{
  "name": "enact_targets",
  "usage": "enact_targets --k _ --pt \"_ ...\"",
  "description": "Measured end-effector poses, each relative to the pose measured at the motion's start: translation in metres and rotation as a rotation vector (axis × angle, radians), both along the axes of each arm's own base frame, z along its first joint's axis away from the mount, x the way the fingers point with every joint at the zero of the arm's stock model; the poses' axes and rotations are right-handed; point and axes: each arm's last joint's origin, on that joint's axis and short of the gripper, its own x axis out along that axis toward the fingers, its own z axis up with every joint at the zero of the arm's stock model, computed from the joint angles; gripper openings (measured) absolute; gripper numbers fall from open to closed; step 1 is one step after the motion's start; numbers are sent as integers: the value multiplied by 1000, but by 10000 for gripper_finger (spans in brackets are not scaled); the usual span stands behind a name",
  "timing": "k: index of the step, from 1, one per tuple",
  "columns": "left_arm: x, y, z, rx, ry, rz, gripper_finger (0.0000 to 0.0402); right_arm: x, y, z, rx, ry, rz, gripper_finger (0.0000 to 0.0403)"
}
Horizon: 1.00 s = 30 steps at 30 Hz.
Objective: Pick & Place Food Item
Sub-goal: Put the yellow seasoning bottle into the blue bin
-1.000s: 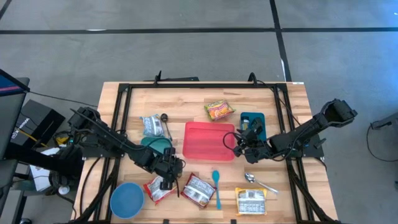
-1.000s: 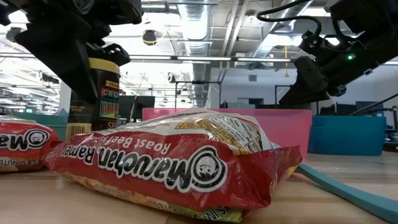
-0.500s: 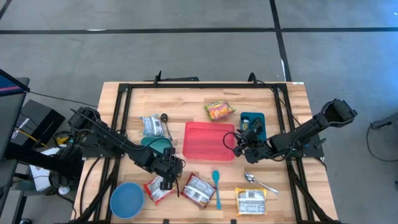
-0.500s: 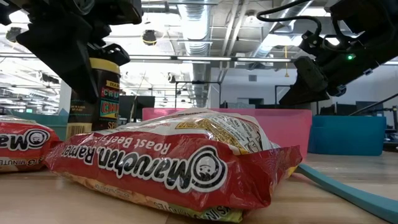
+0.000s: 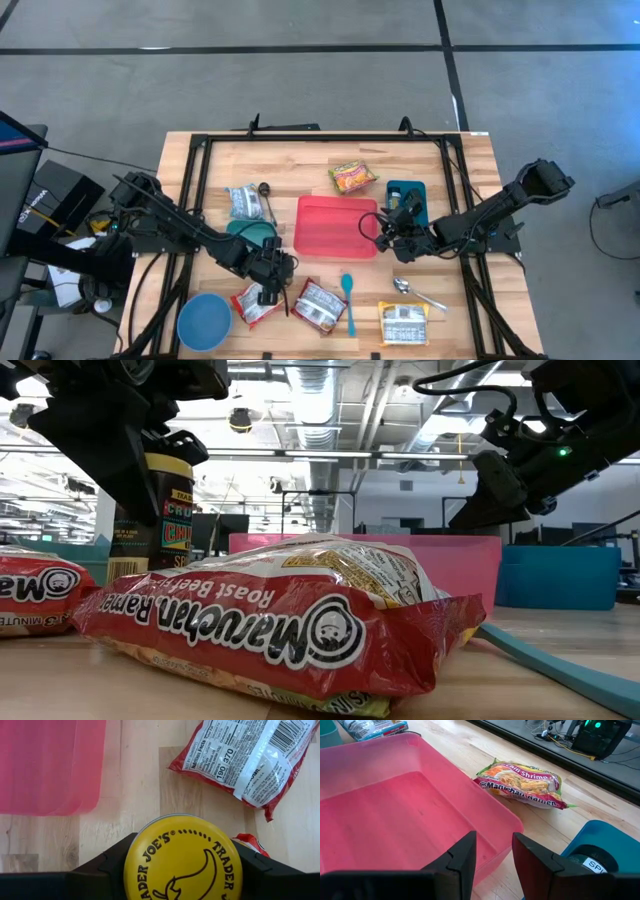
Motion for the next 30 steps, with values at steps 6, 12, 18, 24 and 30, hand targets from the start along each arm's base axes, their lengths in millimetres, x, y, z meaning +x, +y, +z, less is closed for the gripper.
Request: enact_targets --k 6,12,18,24,30 --pt "0 0 0 0 0 0 217 0 0 0 0 0 0 120" --pt "0 0 0 0 0 -1 217 0 0 0 0 0 0 120" --pt "-1 0 1 -2 0 -2 217 0 0 0 0 0 0 120" --pt "-5 2 16 -28 -46 -2 217 0 0 0 0 0 0 120" --pt "-13 7 40 -68 -124 -3 218 0 0 0 0 1 0 120"
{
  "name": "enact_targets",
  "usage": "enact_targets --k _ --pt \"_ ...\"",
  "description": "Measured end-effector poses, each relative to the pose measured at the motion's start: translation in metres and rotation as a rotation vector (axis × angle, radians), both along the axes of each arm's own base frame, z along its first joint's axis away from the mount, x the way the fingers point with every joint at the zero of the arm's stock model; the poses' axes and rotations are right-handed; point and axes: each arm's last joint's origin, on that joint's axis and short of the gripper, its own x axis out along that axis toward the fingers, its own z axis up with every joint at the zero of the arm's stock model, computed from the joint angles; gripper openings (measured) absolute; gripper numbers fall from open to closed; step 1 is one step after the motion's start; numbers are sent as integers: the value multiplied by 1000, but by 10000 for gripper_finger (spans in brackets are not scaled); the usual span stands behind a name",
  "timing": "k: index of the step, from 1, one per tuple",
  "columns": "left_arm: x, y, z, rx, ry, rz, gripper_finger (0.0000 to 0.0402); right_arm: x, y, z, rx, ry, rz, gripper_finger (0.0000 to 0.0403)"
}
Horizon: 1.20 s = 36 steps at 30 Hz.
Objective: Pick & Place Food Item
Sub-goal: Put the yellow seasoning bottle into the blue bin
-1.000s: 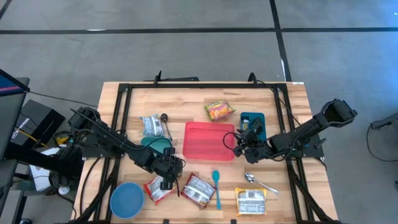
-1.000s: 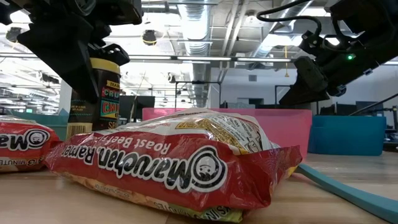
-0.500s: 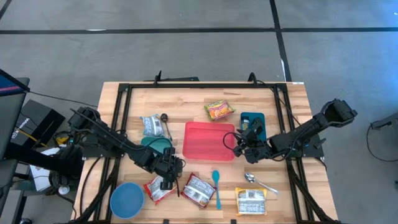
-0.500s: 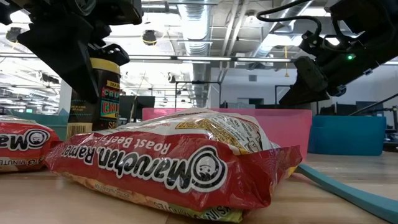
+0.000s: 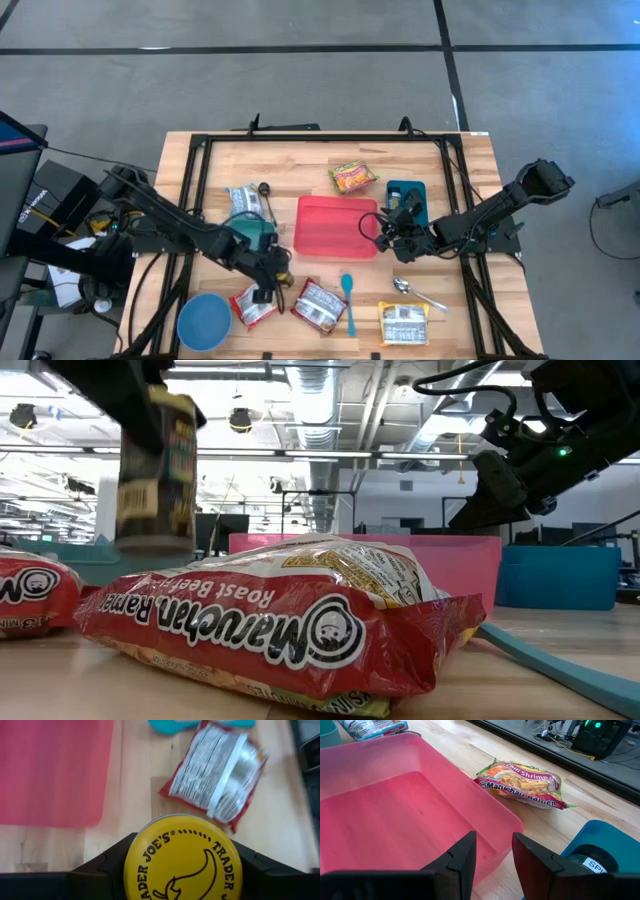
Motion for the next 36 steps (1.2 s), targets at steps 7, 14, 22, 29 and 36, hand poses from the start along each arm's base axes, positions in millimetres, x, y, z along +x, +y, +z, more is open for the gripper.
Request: enact_targets --k 7,14,22,29,36 --pt "-10 8 26 11 -112 8 218 0 0 0 0 0 0 120" --pt "-4 26 37 51 -187 34 218 0 0 0 -1 0 1 120" --pt "13 62 41 107 -249 108 218 1 0 1 -3 -4 3 120" --pt "24 93 46 76 -299 159 219 3 1 2 -20 -6 23 120" --pt "28 115 48 73 -322 241 219 14 5 13 -70 -45 127 120"
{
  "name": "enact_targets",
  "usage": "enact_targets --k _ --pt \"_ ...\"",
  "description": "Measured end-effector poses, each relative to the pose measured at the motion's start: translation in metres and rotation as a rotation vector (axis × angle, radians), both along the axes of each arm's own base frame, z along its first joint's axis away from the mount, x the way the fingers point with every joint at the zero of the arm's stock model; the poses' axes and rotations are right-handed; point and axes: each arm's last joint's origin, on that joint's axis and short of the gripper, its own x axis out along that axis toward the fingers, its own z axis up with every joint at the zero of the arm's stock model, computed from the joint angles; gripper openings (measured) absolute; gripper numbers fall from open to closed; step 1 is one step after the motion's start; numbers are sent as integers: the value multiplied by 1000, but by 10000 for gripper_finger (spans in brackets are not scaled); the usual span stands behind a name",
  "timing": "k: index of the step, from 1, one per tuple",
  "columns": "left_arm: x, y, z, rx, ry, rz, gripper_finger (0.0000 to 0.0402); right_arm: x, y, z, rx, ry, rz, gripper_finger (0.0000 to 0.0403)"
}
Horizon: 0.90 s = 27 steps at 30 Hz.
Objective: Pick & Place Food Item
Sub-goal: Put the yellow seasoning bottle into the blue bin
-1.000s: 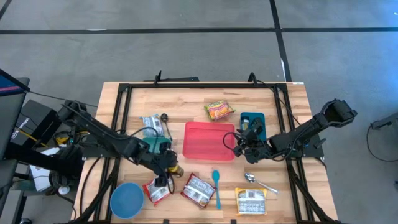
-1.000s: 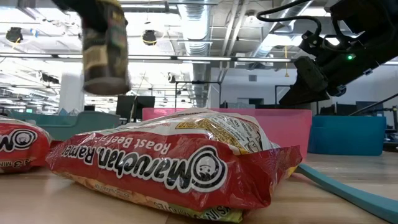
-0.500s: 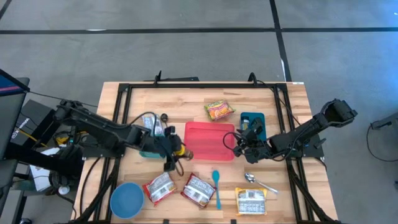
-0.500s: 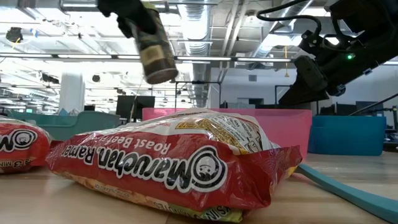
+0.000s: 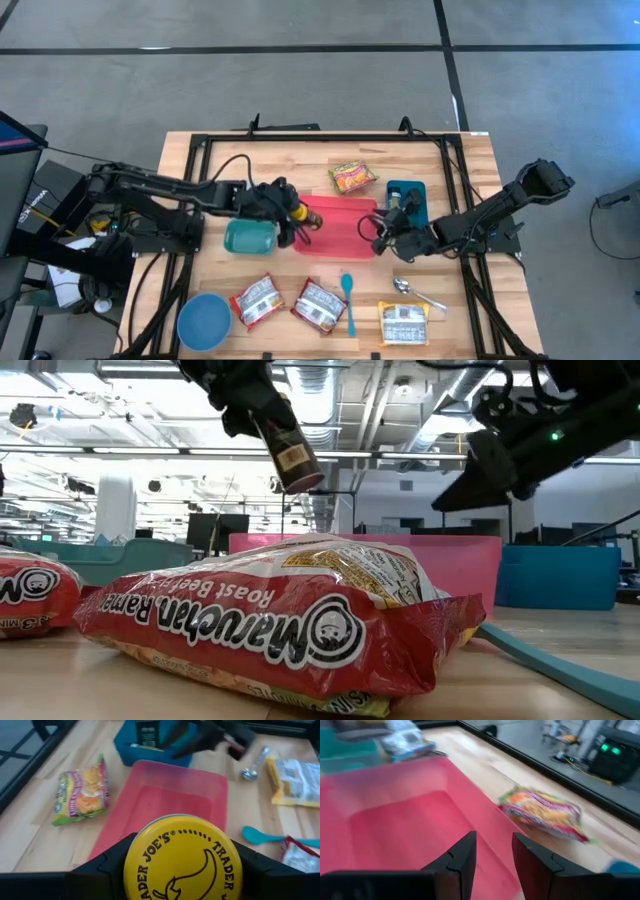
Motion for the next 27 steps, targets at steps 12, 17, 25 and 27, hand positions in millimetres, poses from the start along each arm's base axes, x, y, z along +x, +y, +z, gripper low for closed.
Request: enact_targets --k 12,17,25,27 --pt "9 3 1 -33 -65 -20 219 23 -17 19 54 -104 273 120" --pt "18 2 -6 -32 -70 -20 219 30 -21 28 54 -135 353 120" --pt "27 3 -18 -29 -55 -17 219 43 -27 44 114 -183 476 124" --pt "28 5 -17 -31 -63 -11 219 44 -28 46 122 -172 485 135"
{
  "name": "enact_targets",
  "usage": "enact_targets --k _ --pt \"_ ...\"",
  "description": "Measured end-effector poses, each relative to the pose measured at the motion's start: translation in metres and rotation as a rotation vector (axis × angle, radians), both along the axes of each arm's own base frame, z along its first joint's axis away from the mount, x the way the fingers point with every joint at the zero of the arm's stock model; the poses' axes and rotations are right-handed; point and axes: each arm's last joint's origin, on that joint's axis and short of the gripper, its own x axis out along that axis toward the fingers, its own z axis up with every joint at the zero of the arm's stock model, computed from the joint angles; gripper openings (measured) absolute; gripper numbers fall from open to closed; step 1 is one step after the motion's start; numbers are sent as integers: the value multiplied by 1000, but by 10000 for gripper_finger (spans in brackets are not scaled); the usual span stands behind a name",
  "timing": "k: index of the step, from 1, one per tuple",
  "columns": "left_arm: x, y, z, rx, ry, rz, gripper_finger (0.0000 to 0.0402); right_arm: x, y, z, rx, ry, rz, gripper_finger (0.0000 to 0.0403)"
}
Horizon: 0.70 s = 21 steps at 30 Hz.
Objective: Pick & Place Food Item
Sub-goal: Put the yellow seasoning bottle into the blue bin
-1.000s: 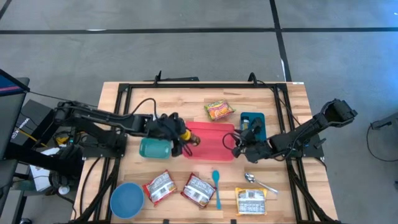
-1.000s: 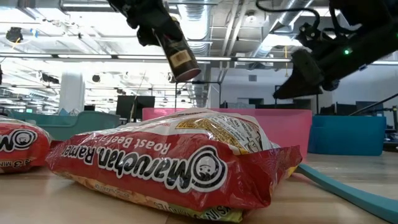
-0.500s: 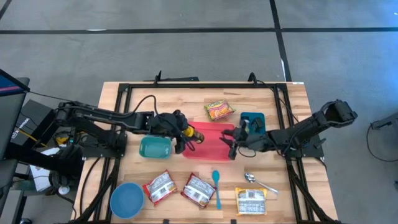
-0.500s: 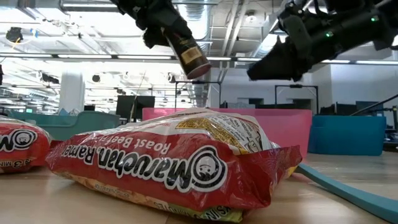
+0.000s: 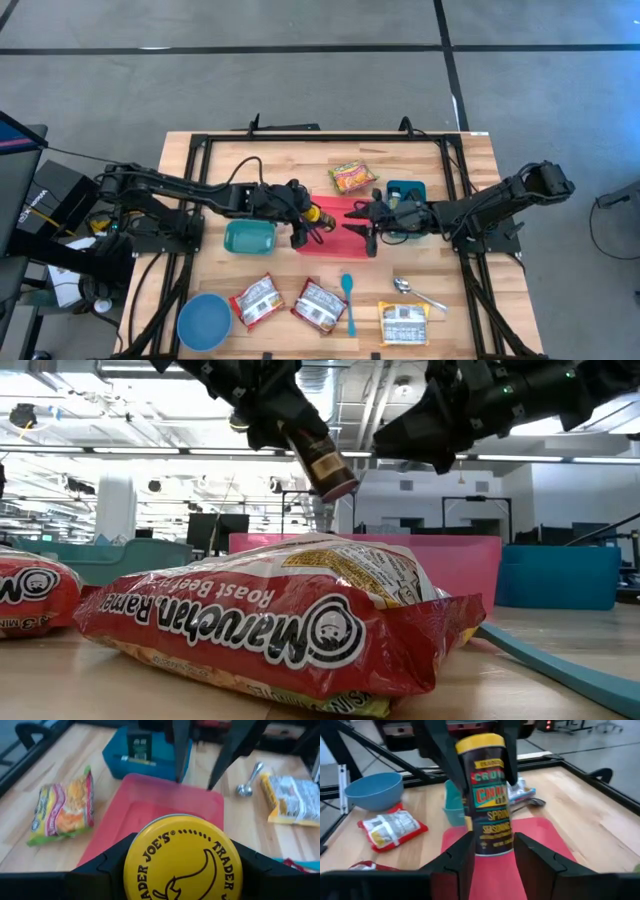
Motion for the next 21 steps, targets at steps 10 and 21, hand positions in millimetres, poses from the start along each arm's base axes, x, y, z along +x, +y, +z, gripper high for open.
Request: enact_targets --k 10,21 --pt "5 3 -1 -12 -32 -4 219 3 -5 2 -16 46 -14 244" --pt "19 5 -14 -20 -58 -8 219 4 -11 4 -18 29 -32 262"
